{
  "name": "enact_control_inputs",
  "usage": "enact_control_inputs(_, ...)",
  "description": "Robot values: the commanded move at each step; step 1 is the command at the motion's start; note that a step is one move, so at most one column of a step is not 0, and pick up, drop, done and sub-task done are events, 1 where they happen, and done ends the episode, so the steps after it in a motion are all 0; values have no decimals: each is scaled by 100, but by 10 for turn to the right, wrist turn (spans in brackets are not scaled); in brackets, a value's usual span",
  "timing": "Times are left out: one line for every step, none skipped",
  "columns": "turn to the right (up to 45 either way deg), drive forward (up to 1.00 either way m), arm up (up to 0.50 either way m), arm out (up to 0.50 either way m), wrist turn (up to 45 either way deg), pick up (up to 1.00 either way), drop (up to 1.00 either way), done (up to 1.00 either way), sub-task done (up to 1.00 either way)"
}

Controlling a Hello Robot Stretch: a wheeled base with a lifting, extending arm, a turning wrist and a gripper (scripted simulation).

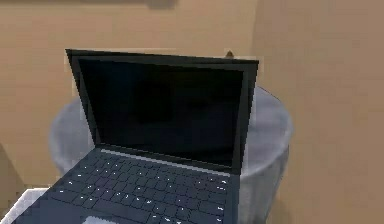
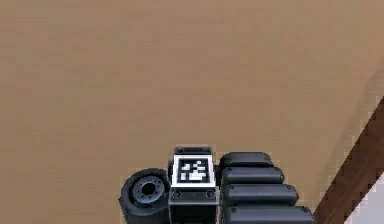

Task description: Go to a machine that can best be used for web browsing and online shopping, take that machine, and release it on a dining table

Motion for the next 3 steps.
enact_control_inputs(390,0,0,0,0,0,0,0,0)
enact_control_inputs(0,20,0,0,0,0,0,0,0)
enact_control_inputs(-450,0,0,0,0,0,0,0,0)
